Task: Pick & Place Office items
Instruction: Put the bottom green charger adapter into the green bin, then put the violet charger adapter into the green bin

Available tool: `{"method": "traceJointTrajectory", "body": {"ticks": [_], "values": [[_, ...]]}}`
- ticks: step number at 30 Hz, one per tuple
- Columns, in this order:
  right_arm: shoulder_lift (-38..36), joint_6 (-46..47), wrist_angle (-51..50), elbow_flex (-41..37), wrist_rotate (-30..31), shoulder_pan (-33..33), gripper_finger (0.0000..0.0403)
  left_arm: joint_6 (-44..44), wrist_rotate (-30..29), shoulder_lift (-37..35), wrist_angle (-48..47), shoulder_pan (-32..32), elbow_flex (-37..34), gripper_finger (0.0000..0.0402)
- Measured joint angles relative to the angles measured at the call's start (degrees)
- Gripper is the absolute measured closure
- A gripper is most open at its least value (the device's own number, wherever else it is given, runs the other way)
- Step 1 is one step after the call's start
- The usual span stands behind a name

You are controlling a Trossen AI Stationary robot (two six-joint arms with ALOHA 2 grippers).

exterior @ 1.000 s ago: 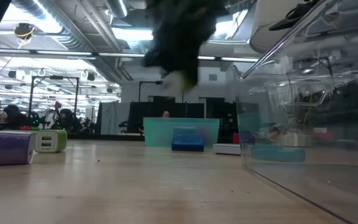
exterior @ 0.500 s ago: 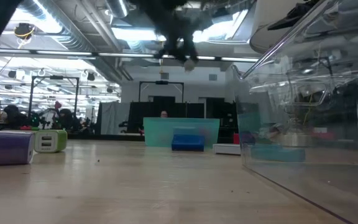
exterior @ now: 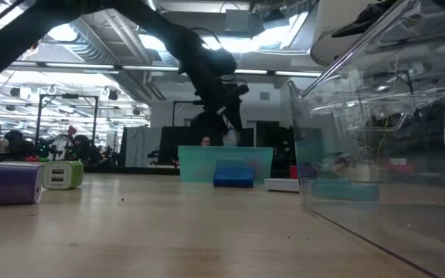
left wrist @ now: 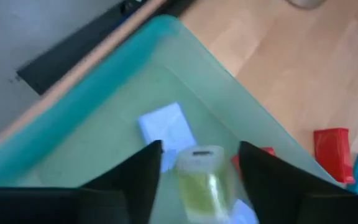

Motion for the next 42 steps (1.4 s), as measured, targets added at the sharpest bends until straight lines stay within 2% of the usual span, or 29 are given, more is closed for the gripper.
{"method": "traceJointTrajectory", "body": {"ticks": [4,7,11,14,20,23,31,35,38,42], "values": [[0.0,0.63,0.0,0.0,0.01,0.0,0.0202,-0.71,-0.98,-0.03,-0.48,0.11,0.02,0.012],[0.0,0.65,0.0,0.0,-0.01,0.0,0.0202,-1.58,-1.48,-0.68,-3.01,0.37,0.02,0.0096],[0.0,0.86,0.0,0.0,-0.01,0.0,0.0202,0.35,-2.56,-3.21,-11.6,-0.12,0.04,0.0093],[0.0,0.87,0.0,0.0,-0.01,0.0,0.0202,6.29,-6.14,-4.52,-19.83,-1.48,0.04,0.0098],[0.0,0.88,0.0,0.0,2.58,0.0,0.0202,20.79,-9.21,-5.61,-37.81,-5.93,0.04,0.0104],[0.0,0.98,0.0,0.0,4.48,0.0,0.0202,20.21,-7.71,-5.61,-40.44,-9.17,0.04,0.0105],[0.0,0.85,0.23,0.0,4.9,0.0,0.0202,-4.06,-9.45,-5.61,-34.17,-15.46,0.04,0.0105],[0.0,0.82,0.42,0.0,2.47,0.0,0.0202,-8.66,-9.52,-5.82,-28.49,-21.87,0.04,0.0105],[0.0,-0.35,0.39,0.0,-0.54,0.0,0.0202,-11.49,-10.53,-7.55,-18.71,-27.32,0.0,0.0106],[0.0,-1.82,0.51,0.0,-2.75,0.0,0.0202,-13.94,-17.66,-11.43,-8.28,-33.8,0.02,0.0106]]}}
